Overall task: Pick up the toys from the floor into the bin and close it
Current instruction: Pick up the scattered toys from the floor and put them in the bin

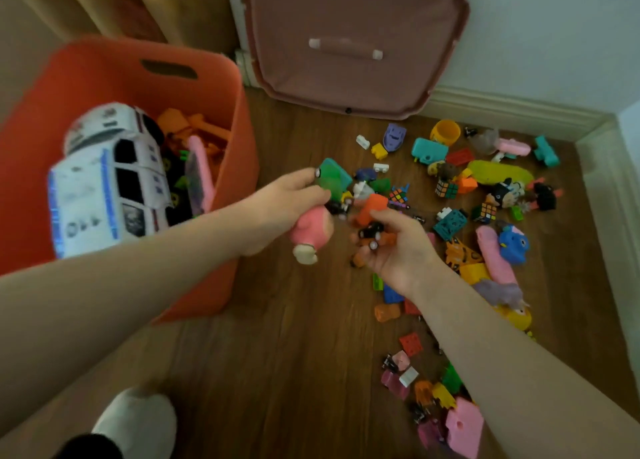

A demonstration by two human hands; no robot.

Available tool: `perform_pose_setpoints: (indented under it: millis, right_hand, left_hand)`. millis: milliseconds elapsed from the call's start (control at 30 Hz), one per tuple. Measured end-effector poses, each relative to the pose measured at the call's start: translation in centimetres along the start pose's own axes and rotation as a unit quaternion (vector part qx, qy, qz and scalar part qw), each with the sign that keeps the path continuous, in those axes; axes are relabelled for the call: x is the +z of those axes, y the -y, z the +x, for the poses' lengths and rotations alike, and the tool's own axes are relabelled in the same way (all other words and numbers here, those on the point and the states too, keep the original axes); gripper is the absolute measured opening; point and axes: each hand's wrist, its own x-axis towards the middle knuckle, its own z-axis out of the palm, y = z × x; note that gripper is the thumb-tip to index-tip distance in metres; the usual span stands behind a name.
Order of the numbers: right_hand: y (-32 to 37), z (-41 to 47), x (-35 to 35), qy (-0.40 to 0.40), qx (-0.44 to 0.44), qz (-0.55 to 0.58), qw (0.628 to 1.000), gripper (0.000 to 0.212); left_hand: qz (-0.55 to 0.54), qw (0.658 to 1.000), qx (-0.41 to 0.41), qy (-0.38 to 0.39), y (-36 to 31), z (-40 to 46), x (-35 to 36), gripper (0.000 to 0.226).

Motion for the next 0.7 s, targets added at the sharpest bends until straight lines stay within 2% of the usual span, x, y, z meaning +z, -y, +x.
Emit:
perform_pose_setpoints:
  millis: [133, 233, 333, 400, 500, 533, 600, 667, 700]
  right_hand:
    - [1.0, -1.0, 8.1, 0.066, -0.015, 0.002, 0.998, 0.015]
    - [0.3, -0.7, 14.3, 0.092, -0.040, -0.091, 0.991, 0.008]
    - [-1.0, 0.6, 19.3, 0.078, -0.032, -0.143, 0.986, 0.005]
    - [-1.8, 2.0, 21.4, 0.048, -0.021, -0.154, 0.987, 0.009]
    - [-3.2, 4.3, 23.4, -0.017, -0.043, -0.223, 0.974, 0.025]
    - [-3.6, 4.7, 23.9, -0.032, -0.050, -0.255, 0.965, 0.036]
    - [-3.8, 5.4, 24.1, -0.052, -0.064, -0.292, 0.953, 0.046]
    - [-3.6, 5.4, 24.0, -0.047, -0.100, -0.312, 0.944, 0.038]
    - [-3.5, 5.1, 23.8, -0.042, -0.125, -0.329, 0.935, 0.033]
  left_hand:
    - [-0.022, 0.996, 0.065, -0.058, -4.0, -2.9, -6.3, 0.019]
    - [-0.058, 0.987, 0.068, -0.130, -4.8, -4.1, -11.6, 0.017]
    - [-0.070, 0.974, 0.011, -0.213, -3.6, -3.6, -16.1, 0.010]
    - [-0.075, 0.967, -0.047, -0.241, -3.0, -3.0, -17.7, 0.010]
    - [-0.122, 0.956, -0.084, -0.254, -3.1, -1.7, -18.5, 0.029]
    - [-0.093, 0.960, -0.090, -0.250, -2.9, -1.1, -18.6, 0.033]
    - [-0.008, 0.972, -0.072, -0.224, -2.5, -0.6, -18.0, 0.026]
    - [0.084, 0.976, -0.037, -0.197, -1.5, -0.4, -17.4, 0.023]
    - [0.134, 0.973, -0.021, -0.189, -0.9, -0.2, -17.0, 0.031]
